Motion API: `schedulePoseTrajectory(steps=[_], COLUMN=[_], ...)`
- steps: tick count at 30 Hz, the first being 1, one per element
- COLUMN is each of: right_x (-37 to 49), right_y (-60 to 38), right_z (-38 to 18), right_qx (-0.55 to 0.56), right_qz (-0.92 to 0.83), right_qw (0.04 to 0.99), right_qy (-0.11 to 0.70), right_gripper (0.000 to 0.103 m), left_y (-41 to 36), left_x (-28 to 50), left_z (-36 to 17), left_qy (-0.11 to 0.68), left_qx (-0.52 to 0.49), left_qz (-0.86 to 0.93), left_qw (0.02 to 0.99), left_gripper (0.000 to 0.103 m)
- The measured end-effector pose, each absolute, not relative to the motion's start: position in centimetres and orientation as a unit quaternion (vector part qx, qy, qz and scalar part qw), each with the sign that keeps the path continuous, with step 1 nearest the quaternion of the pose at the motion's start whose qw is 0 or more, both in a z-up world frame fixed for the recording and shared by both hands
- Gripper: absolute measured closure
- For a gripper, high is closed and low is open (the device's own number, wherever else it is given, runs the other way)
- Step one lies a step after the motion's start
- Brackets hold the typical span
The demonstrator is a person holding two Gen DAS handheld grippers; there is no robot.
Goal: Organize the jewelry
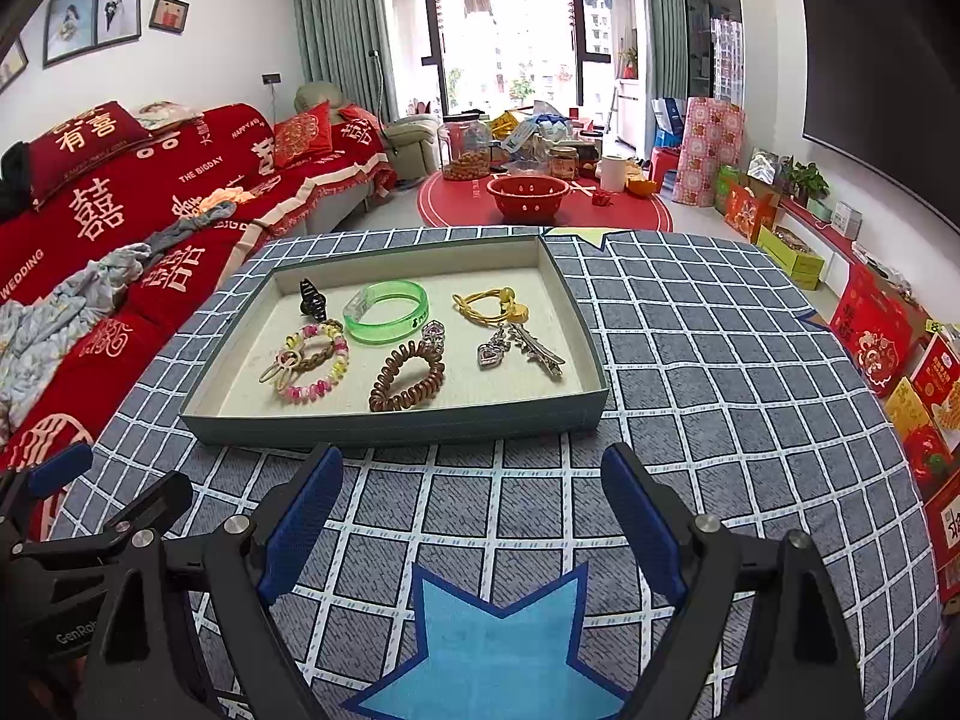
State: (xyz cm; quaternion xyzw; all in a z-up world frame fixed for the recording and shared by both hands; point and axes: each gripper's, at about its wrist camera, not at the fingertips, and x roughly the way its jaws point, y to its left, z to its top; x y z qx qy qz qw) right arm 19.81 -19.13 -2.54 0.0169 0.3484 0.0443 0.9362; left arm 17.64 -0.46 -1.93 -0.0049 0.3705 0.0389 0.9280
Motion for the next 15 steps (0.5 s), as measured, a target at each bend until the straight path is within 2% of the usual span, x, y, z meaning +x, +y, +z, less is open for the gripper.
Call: schedulePoseTrajectory(steps=[15], right_x=[19.77], right_y=[-19.01], right_z=[-2.47], right_qx=[0.017], right_qz=[0.045], right_qw=[0.936], right_qy=[0.347], right_gripper=[0.013], left_y=[-0.63], left_x=[17.54], left_z=[-2.15], left_qy=[0.37], left_qx=[-0.004], left_qz=[0.039], left_qw=[0.928], left_gripper=[0.0])
